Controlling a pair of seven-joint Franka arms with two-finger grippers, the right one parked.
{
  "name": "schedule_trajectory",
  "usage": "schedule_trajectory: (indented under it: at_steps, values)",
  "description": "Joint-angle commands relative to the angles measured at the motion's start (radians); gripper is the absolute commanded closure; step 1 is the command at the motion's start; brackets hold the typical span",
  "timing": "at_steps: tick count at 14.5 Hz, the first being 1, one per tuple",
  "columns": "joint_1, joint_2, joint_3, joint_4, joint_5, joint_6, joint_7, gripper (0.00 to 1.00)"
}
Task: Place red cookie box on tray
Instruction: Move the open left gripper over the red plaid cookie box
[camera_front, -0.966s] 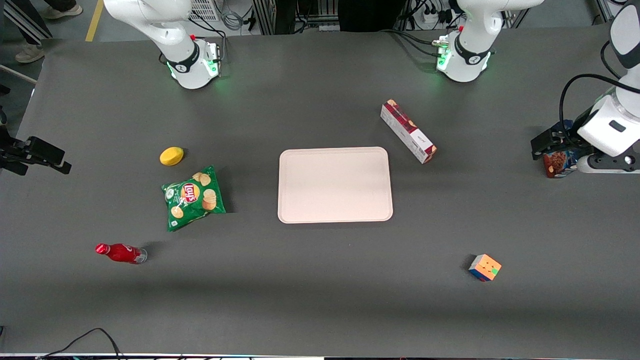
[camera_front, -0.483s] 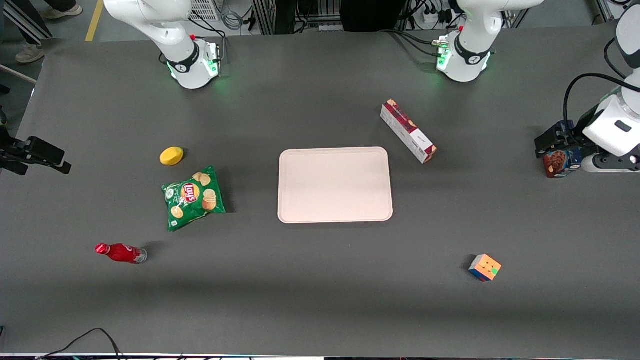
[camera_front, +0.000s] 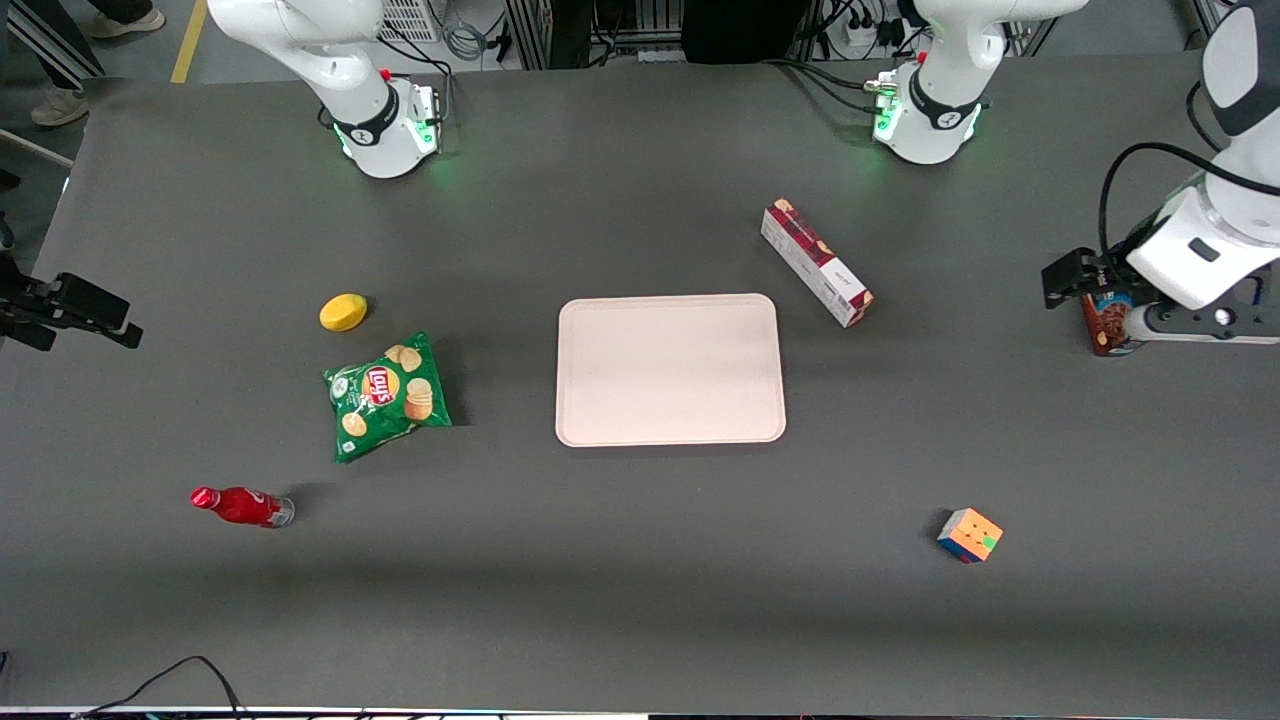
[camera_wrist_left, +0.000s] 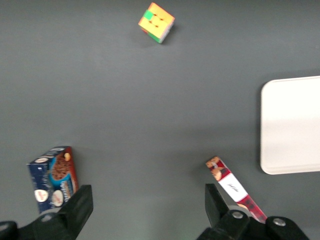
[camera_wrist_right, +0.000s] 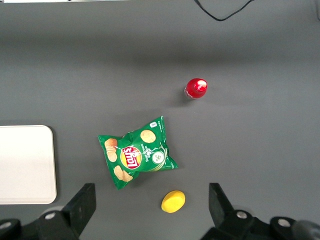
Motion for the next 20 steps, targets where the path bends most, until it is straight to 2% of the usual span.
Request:
schedule_trajectory:
  at_steps: [1,5,9,12,14,17,20]
  values:
    - [-0.023,0.004,-0.010,-0.005,-0.074,-0.035,-0.119,0.00]
    - [-0.026,-0.025,-0.094,-0.066,-0.074,-0.039,-0.413,0.00]
    - [-0.027,-0.125,-0.153,-0.250,-0.083,0.084,-0.633,0.00]
    - [-0.027,-0.221,-0.189,-0.414,-0.177,0.184,-0.778,0.00]
    - [-0.027,-0.294,-0.235,-0.531,-0.188,0.254,-0.825,0.00]
    - [-0.038,-0.337,-0.292,-0.658,-0.189,0.349,-0.871,0.00]
    - [-0.041,-0.334,-0.340,-0.761,-0.275,0.472,-0.871,0.00]
